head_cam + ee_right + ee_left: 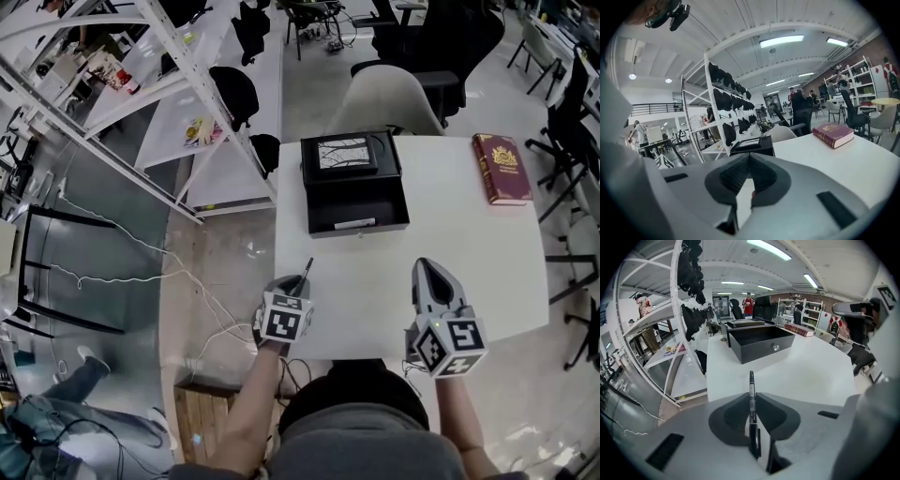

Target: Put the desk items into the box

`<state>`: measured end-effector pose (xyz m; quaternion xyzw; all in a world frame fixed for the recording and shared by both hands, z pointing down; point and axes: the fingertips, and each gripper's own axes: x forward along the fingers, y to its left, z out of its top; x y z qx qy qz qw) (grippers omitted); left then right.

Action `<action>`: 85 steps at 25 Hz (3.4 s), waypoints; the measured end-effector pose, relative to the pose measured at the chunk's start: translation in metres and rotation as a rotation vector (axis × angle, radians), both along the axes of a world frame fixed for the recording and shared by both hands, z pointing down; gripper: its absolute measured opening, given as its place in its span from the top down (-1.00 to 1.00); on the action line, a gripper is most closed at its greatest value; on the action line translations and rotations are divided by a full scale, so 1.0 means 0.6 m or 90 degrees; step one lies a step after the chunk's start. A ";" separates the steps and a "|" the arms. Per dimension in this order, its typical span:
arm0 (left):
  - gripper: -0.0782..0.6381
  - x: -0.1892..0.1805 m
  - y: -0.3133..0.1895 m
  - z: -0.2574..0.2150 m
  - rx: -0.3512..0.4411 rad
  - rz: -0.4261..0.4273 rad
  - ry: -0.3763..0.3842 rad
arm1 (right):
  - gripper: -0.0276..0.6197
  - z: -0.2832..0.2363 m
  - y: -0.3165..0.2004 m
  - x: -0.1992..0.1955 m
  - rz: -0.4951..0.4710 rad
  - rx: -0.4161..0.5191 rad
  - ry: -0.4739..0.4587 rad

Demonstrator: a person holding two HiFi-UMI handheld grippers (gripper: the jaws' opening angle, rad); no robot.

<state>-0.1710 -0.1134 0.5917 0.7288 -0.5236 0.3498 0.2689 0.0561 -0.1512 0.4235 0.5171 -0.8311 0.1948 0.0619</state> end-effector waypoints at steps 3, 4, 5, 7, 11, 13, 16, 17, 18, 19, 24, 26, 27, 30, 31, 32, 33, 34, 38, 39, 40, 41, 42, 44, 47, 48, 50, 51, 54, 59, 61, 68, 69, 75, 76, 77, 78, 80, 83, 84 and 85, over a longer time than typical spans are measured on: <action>0.65 -0.003 -0.005 -0.019 0.014 0.002 -0.004 | 0.90 0.001 -0.004 0.000 -0.002 -0.002 -0.001; 0.65 -0.004 -0.007 -0.026 0.019 0.005 -0.008 | 0.90 0.001 -0.006 -0.001 -0.004 -0.003 -0.002; 0.65 -0.004 -0.009 -0.034 0.024 0.009 -0.014 | 0.90 0.000 -0.008 -0.001 -0.005 -0.002 -0.003; 0.65 -0.003 -0.017 -0.051 0.039 0.015 -0.022 | 0.90 -0.002 -0.011 -0.003 -0.008 0.000 -0.004; 0.65 -0.003 -0.038 -0.088 0.076 0.025 -0.032 | 0.90 -0.004 -0.017 -0.006 -0.011 0.004 -0.005; 0.65 -0.002 -0.051 -0.109 0.096 0.031 -0.037 | 0.90 -0.006 -0.018 -0.007 -0.011 0.006 -0.006; 0.65 0.004 -0.071 -0.140 0.129 0.039 -0.038 | 0.90 -0.008 -0.019 -0.004 -0.012 0.008 -0.009; 0.65 0.007 -0.078 -0.150 0.140 0.042 -0.039 | 0.90 -0.009 -0.020 -0.003 -0.013 0.010 -0.010; 0.65 0.009 -0.085 -0.159 0.150 0.047 -0.041 | 0.90 -0.010 -0.020 -0.002 -0.013 0.011 -0.011; 0.65 0.011 -0.093 -0.168 0.159 0.051 -0.042 | 0.90 -0.011 -0.021 -0.002 -0.013 0.012 -0.011; 0.65 0.025 -0.132 -0.204 0.192 0.086 -0.057 | 0.90 -0.016 -0.027 0.002 -0.009 0.017 -0.012; 0.65 0.033 -0.147 -0.215 0.201 0.099 -0.063 | 0.90 -0.017 -0.030 0.006 -0.005 0.019 -0.011; 0.65 0.037 -0.154 -0.219 0.205 0.106 -0.066 | 0.90 -0.017 -0.032 0.009 -0.002 0.020 -0.011; 0.65 0.051 -0.176 -0.231 0.218 0.125 -0.073 | 0.90 -0.019 -0.038 0.018 0.006 0.021 -0.010; 0.65 0.056 -0.183 -0.236 0.223 0.130 -0.074 | 0.90 -0.019 -0.040 0.020 0.008 0.021 -0.010; 0.65 0.061 -0.190 -0.241 0.227 0.137 -0.075 | 0.90 -0.020 -0.042 0.023 0.011 0.022 -0.009; 0.65 0.067 -0.198 -0.244 0.231 0.143 -0.076 | 0.90 -0.020 -0.043 0.025 0.014 0.022 -0.009; 0.65 0.073 -0.205 -0.247 0.234 0.151 -0.078 | 0.90 -0.020 -0.045 0.028 0.016 0.022 -0.009; 0.66 0.103 -0.235 -0.249 0.242 0.196 -0.097 | 0.90 -0.021 -0.052 0.039 0.029 0.022 -0.006; 0.65 0.111 -0.243 -0.247 0.242 0.209 -0.104 | 0.90 -0.020 -0.054 0.042 0.033 0.022 -0.006; 0.65 0.120 -0.251 -0.244 0.241 0.222 -0.109 | 0.90 -0.019 -0.056 0.046 0.037 0.021 -0.006; 0.65 0.128 -0.258 -0.240 0.238 0.236 -0.112 | 0.90 -0.017 -0.057 0.050 0.041 0.020 -0.005; 0.65 0.137 -0.265 -0.234 0.233 0.249 -0.115 | 0.90 -0.016 -0.058 0.053 0.045 0.018 -0.004; 0.65 0.154 -0.277 -0.220 0.221 0.274 -0.121 | 0.90 -0.014 -0.061 0.060 0.051 0.016 -0.003; 0.65 0.176 -0.296 -0.197 0.199 0.306 -0.128 | 0.90 -0.010 -0.066 0.074 0.062 0.013 -0.001; 0.65 0.182 -0.301 -0.188 0.190 0.316 -0.131 | 0.90 -0.007 -0.068 0.079 0.066 0.011 -0.001; 0.65 0.193 -0.309 -0.170 0.172 0.335 -0.136 | 0.90 -0.003 -0.072 0.087 0.073 0.006 -0.002; 0.65 0.198 -0.312 -0.161 0.163 0.343 -0.139 | 0.90 0.000 -0.074 0.091 0.076 0.004 -0.002; 0.65 0.209 -0.321 -0.134 0.140 0.361 -0.146 | 0.90 0.006 -0.080 0.102 0.084 -0.002 0.000; 0.65 0.221 -0.337 -0.095 0.104 0.378 -0.151 | 0.90 0.012 -0.092 0.115 0.093 -0.009 0.003; 0.65 0.224 -0.342 -0.081 0.090 0.383 -0.154 | 0.90 0.013 -0.095 0.120 0.095 -0.011 0.003; 0.65 0.237 -0.355 -0.043 0.051 0.393 -0.148 | 0.90 0.026 -0.106 0.128 0.096 -0.023 0.011; 0.65 0.239 -0.357 -0.038 0.047 0.394 -0.147 | 0.90 0.028 -0.108 0.128 0.096 -0.025 0.012; 0.65 0.238 -0.360 -0.009 0.013 0.389 -0.152 | 0.90 0.031 -0.114 0.126 0.098 -0.035 0.014; 0.65 0.238 -0.359 -0.005 0.007 0.389 -0.155 | 0.90 0.031 -0.114 0.127 0.099 -0.035 0.014; 0.65 0.237 -0.360 -0.001 0.002 0.390 -0.157 | 0.90 0.032 -0.115 0.127 0.100 -0.035 0.014; 0.65 0.237 -0.360 0.001 -0.001 0.389 -0.157 | 0.90 0.032 -0.115 0.128 0.101 -0.037 0.014; 0.65 0.235 -0.362 0.004 -0.011 0.385 -0.152 | 0.90 0.034 -0.115 0.126 0.101 -0.045 0.014; 0.65 0.233 -0.360 0.009 -0.033 0.381 -0.141 | 0.90 0.035 -0.116 0.126 0.102 -0.046 0.015; 0.65 0.233 -0.359 0.011 -0.041 0.383 -0.140 | 0.90 0.036 -0.117 0.126 0.103 -0.046 0.016; 0.65 0.234 -0.358 0.013 -0.048 0.384 -0.140 | 0.90 0.036 -0.117 0.125 0.103 -0.048 0.015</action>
